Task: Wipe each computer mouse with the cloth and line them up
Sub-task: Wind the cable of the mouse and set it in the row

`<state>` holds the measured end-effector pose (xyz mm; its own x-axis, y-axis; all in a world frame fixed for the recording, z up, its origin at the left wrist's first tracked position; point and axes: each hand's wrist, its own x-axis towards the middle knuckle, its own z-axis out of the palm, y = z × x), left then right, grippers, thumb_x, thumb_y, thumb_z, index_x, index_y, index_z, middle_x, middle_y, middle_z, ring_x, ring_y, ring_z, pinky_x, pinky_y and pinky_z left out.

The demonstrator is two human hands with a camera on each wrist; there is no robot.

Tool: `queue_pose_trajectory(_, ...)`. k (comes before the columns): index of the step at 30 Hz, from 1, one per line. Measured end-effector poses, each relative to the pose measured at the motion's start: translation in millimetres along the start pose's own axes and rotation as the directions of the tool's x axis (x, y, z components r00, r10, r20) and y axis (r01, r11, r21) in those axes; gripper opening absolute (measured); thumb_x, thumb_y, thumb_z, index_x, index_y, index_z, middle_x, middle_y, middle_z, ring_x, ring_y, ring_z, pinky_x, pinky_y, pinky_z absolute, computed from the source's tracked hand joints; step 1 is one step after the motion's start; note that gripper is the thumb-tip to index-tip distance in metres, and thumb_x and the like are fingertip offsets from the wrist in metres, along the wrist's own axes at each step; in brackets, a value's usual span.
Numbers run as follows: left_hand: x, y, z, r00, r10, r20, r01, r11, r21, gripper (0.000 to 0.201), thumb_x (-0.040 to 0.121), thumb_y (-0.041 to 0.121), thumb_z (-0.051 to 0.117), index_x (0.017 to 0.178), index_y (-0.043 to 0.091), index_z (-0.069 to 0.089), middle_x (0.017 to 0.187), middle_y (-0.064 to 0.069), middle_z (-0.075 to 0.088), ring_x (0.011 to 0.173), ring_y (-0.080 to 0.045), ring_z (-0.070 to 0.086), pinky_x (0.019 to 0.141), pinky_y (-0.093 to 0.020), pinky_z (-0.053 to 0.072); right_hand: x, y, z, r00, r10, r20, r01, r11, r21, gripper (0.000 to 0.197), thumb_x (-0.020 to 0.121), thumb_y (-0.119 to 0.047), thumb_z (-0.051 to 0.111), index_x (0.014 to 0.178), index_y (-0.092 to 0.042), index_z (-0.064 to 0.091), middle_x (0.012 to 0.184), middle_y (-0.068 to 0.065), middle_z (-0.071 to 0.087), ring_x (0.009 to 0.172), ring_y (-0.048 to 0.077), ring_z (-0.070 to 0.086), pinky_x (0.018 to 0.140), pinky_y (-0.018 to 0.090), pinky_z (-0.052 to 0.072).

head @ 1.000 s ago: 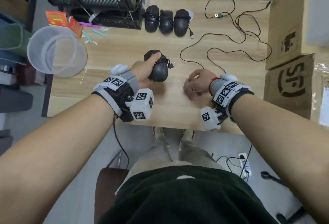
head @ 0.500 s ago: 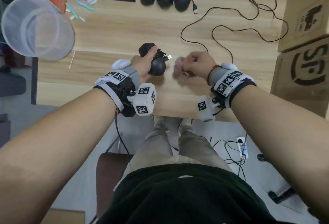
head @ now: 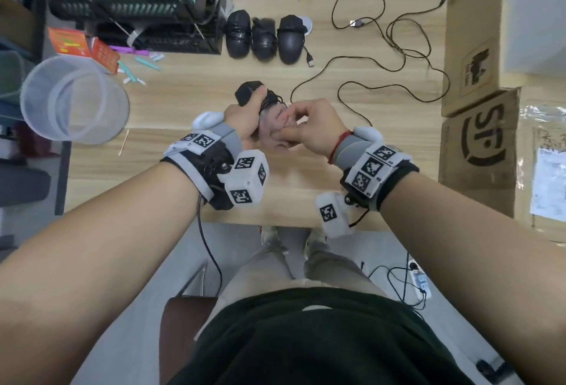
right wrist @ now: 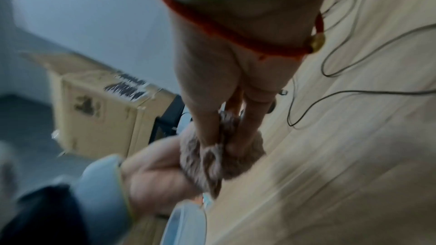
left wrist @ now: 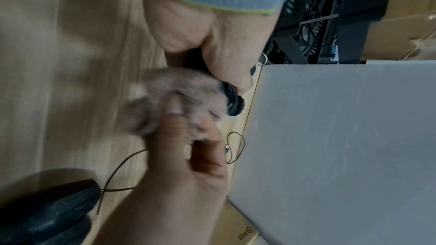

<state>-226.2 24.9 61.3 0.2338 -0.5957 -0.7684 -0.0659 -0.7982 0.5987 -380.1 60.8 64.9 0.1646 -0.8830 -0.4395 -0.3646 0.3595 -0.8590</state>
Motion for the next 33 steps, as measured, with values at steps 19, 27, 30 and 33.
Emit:
queue_pose_trajectory(19, -28.8, 34.5, 29.6, 0.959, 0.277, -0.066, -0.281, 0.958, -0.056, 0.032, 0.09, 0.043, 0.071, 0.098, 0.012, 0.068, 0.095, -0.009, 0.074, 0.087, -0.028, 0.074, 0.072, -0.038, 0.062, -3.2, -12.7, -55.4, 0.979, 0.015, -0.206, 0.084, 0.883, 0.463, 0.018, 0.08, 0.014, 0.069, 0.081, -0.004, 0.068, 0.083, 0.019, 0.068, 0.074, 0.031, 0.067, 0.066, 0.035, 0.061)
queue_pose_trajectory(27, -3.6, 43.0, 31.7, 0.972, 0.226, -0.064, -0.223, 0.973, 0.06, 0.051, 0.086, 0.06, 0.065, 0.09, 0.009, 0.068, 0.076, -0.006, 0.07, 0.063, -0.023, 0.064, 0.057, -0.028, 0.056, 16.3, -24.7, -33.1, 0.993, -0.058, -0.103, 0.071, 0.99, 0.124, 0.024, 0.062, -0.009, 0.088, 0.063, -0.023, 0.069, 0.075, 0.011, 0.073, 0.07, 0.033, 0.071, 0.072, 0.045, 0.061)
queue_pose_trajectory(30, 9.9, 49.5, 29.6, 0.966, 0.255, -0.05, -0.256, 0.967, -0.007, 0.044, 0.085, 0.054, 0.07, 0.087, 0.011, 0.067, 0.073, -0.004, 0.07, 0.063, -0.022, 0.065, 0.064, -0.035, 0.057, 29.9, -21.3, -42.1, 0.99, 0.019, -0.14, 0.023, 0.956, 0.293, 0.025, 0.067, -0.001, 0.086, 0.065, -0.019, 0.069, 0.074, 0.008, 0.07, 0.065, 0.026, 0.07, 0.069, 0.04, 0.062)
queue_pose_trajectory(33, 30.7, 56.3, 22.3, 0.977, 0.21, -0.031, -0.21, 0.977, -0.02, 0.061, 0.065, 0.067, 0.075, 0.094, 0.014, 0.071, 0.093, -0.008, 0.077, 0.089, -0.028, 0.074, 0.086, -0.049, 0.06, 48.8, -6.2, -40.1, 0.979, 0.078, -0.188, -0.047, 0.985, 0.167, 0.019, 0.06, -0.014, 0.088, 0.062, -0.02, 0.07, 0.074, 0.009, 0.071, 0.071, 0.026, 0.072, 0.068, 0.043, 0.063)
